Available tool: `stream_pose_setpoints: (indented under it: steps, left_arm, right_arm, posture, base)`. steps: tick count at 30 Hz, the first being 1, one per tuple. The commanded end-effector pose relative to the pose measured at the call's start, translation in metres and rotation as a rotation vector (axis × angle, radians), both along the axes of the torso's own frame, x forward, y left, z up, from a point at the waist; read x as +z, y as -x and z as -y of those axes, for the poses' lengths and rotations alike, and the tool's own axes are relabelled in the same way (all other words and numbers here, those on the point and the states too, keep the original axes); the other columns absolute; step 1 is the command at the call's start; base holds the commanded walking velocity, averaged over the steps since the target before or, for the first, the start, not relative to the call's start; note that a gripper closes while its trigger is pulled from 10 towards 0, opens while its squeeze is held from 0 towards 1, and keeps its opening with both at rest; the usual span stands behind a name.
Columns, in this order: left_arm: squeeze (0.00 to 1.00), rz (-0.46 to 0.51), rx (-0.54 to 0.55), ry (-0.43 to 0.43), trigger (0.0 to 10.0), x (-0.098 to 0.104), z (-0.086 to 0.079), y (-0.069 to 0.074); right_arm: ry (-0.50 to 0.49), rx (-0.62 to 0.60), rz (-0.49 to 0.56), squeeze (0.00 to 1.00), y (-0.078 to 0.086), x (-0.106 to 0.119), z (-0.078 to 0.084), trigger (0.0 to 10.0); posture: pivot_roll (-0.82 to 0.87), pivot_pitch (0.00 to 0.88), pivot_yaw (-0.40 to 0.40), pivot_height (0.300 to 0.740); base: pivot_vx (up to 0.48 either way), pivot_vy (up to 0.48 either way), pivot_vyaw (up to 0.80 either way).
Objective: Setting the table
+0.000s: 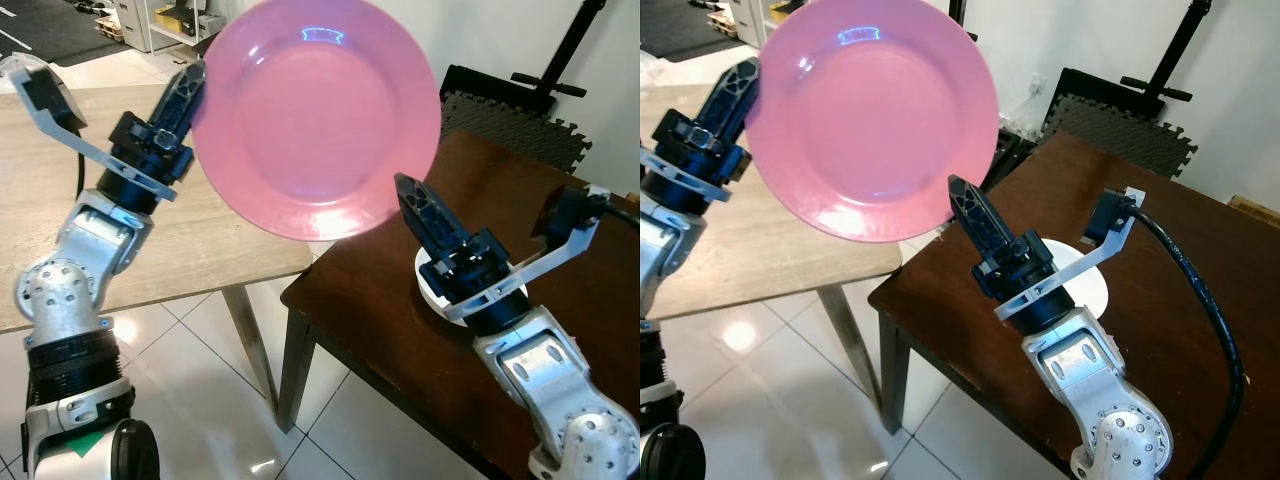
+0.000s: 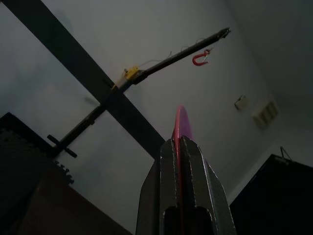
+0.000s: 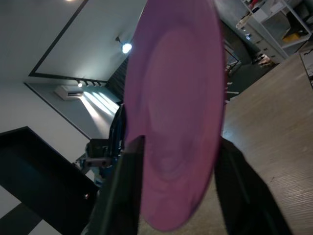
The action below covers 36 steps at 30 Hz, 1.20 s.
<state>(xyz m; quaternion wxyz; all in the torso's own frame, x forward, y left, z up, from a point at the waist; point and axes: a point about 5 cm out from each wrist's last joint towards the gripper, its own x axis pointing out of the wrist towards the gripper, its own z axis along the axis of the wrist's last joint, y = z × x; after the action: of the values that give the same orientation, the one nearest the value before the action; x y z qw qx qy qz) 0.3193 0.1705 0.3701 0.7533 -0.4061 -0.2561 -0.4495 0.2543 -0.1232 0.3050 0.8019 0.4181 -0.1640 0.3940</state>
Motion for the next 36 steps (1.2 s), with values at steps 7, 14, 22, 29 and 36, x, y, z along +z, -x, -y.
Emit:
stream_pose_setpoints:
  steps: [7, 14, 22, 29, 36]
  left_arm:
    - [0.00, -0.025, -0.050, -0.033, 10.0, -0.011, 0.022, -0.005]
    - [0.00, -0.050, -0.091, -0.061, 10.0, -0.019, 0.039, -0.009]
    - [1.00, -0.138, 0.069, -0.136, 10.0, -0.029, 0.041, -0.015]
    - [0.00, -0.080, 0.067, -0.158, 10.0, -0.025, 0.015, 0.006]
    - [0.00, -0.148, 0.227, -0.247, 10.0, -0.042, -0.011, 0.015]
  right_arm:
    - [-0.017, 0.008, 0.015, 0.00, 0.005, 0.001, 0.001, 0.1]
    - [-0.028, 0.003, 0.017, 0.00, 0.005, 0.001, 0.002, 0.0]
    - [0.041, -0.133, -0.001, 0.00, -0.004, -0.001, 0.009, 10.0]
    - [0.040, -0.361, -0.039, 0.00, -0.017, -0.001, 0.031, 10.0]
    - [0.002, -0.629, -0.084, 0.00, -0.023, 0.001, 0.081, 10.0]
  posture:
    - [0.04, 0.152, -0.014, 0.740]
    - [0.04, 0.148, -0.011, 0.740]
    - [0.04, 0.142, -0.007, 0.740]
    - [0.04, 0.140, -0.003, 0.740]
    - [0.06, 0.128, -0.005, 0.740]
  base:
    - [0.000, 0.000, 0.00]
    - [0.000, 0.000, 0.00]
    - [0.000, 0.000, 0.00]
    - [0.000, 0.000, 0.00]
    - [0.000, 0.000, 0.00]
